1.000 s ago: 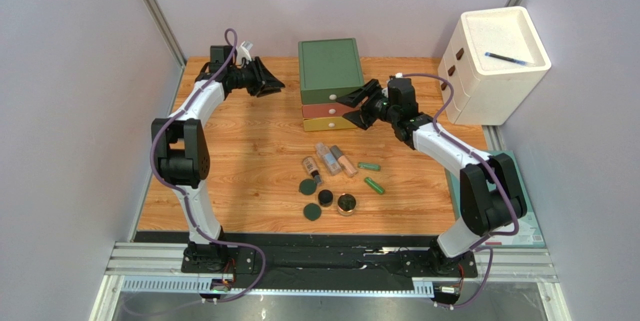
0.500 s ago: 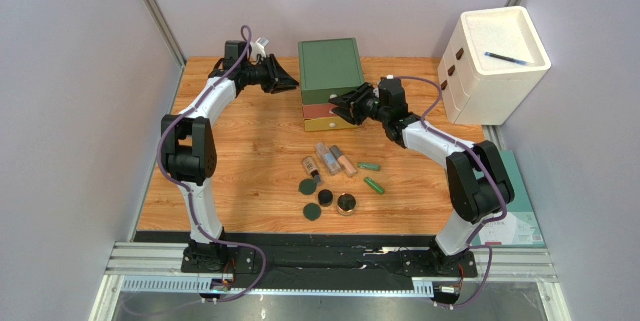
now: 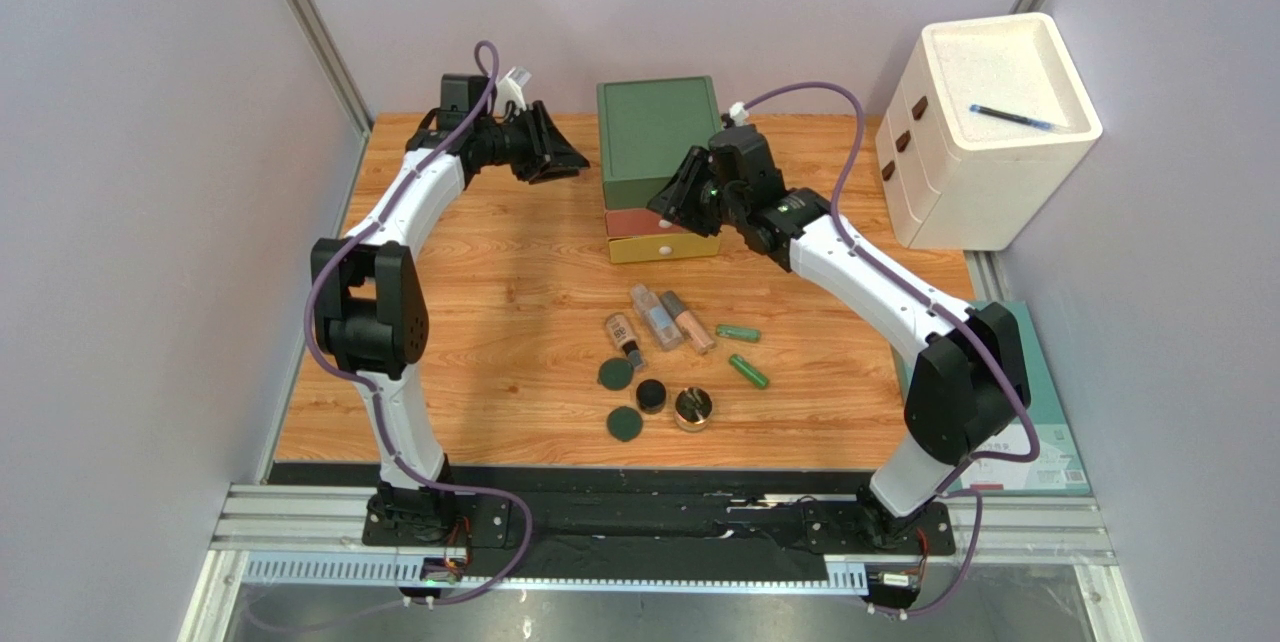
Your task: Organize the makeup
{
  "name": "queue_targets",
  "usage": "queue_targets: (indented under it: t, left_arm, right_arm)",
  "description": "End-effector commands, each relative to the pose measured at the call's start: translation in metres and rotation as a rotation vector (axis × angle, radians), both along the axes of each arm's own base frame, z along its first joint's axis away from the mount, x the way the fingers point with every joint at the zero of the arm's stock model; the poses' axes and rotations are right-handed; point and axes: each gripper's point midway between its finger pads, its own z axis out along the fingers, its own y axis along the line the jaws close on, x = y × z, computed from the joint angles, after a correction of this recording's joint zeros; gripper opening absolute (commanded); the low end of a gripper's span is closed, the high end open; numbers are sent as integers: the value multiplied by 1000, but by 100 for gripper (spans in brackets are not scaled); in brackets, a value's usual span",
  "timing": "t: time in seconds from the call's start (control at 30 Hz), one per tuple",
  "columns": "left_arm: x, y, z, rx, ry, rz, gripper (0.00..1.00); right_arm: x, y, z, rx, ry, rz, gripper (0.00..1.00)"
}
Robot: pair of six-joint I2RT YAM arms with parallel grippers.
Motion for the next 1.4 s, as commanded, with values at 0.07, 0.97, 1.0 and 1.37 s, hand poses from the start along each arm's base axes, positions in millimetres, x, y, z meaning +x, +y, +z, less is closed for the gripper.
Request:
queue_targets:
  t: [0.07, 0.97, 1.0, 1.37]
  left_arm:
    - [-1, -1, 32, -12, -73, -18, 45]
    - [-27, -3, -6, -29, 31, -56, 50]
    - [-27, -3, -6, -29, 32, -58, 50]
    - [-32, -3, -13, -24, 48, -69, 51]
  right_arm:
    - [0, -33, -3, -386, -145, -27, 47]
    - [47, -12, 12, -538, -300, -10, 50]
    - [50, -15, 9, -557, -301, -15, 50]
    - [60, -15, 3, -601, -312, -26, 38]
